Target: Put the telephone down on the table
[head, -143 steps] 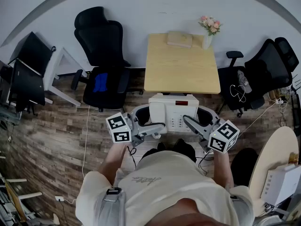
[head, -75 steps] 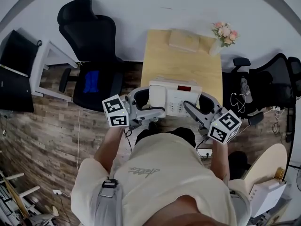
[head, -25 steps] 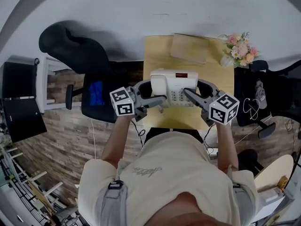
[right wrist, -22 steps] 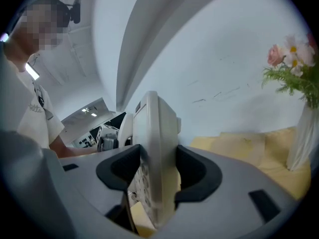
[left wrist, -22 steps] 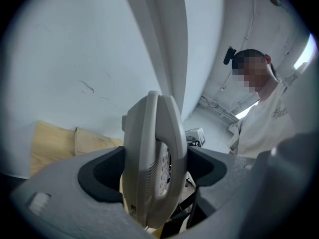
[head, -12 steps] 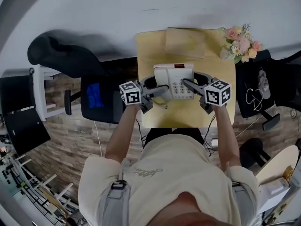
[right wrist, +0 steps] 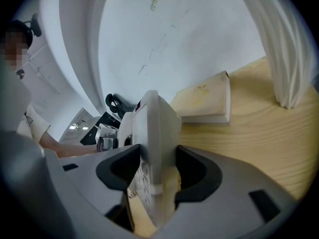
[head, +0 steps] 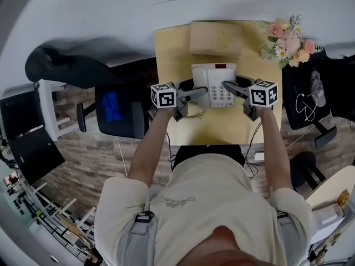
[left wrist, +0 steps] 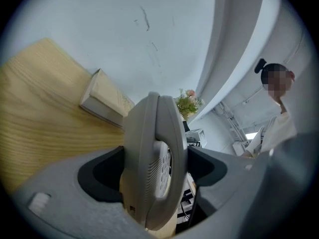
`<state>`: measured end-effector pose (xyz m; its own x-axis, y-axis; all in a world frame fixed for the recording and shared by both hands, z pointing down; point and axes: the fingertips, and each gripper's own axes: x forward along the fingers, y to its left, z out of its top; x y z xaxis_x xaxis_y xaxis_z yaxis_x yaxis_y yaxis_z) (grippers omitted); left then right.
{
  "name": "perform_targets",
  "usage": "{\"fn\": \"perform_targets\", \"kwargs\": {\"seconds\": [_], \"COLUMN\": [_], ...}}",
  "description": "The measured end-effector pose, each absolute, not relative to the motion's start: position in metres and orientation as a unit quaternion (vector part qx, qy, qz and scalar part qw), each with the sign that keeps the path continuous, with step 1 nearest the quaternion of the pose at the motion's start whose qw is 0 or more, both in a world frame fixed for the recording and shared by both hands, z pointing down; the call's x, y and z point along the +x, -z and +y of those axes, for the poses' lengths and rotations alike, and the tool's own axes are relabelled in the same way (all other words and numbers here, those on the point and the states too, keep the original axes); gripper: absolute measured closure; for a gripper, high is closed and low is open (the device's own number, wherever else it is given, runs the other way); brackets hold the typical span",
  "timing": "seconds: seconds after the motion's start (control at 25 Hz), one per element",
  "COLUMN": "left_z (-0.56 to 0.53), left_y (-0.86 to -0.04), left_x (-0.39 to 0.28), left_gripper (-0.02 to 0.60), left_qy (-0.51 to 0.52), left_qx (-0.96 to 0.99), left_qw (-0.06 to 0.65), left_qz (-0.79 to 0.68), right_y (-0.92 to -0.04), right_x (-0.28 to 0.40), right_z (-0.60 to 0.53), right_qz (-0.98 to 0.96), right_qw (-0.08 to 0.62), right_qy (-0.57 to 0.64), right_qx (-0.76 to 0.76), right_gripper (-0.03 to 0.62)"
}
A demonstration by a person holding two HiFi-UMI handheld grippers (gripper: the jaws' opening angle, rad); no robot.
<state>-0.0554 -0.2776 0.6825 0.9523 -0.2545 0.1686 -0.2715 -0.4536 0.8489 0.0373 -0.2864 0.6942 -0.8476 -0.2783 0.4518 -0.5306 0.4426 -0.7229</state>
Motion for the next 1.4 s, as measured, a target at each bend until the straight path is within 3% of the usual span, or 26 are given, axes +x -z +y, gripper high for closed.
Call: {"fn": "perform_targets", "kwargs": {"seconds": [0.96,1.4], "left_z": [-0.301,-0.300], "left_y": [-0.743,-0.742], "left_x": [-0.046,-0.046], "left_gripper": [0.196,0.196], "left_qy": [-0.026,-0.049], "left_qx": [0.772,0.773], "left_qw": [0.605,0.608], "left_qz": [-0.190,-0.176], "right_y": [-0.765,-0.763], "right_x": [0.046,0.047], "right_z": [-0.306,-0.306], "right_qz": [-0.774,-0.774], "right_qw": [0.143,0.141], "right_qy": [-0.571,-0.573], "right_qx": [0.232,0.231], "right_gripper": [0.373,0.373]}}
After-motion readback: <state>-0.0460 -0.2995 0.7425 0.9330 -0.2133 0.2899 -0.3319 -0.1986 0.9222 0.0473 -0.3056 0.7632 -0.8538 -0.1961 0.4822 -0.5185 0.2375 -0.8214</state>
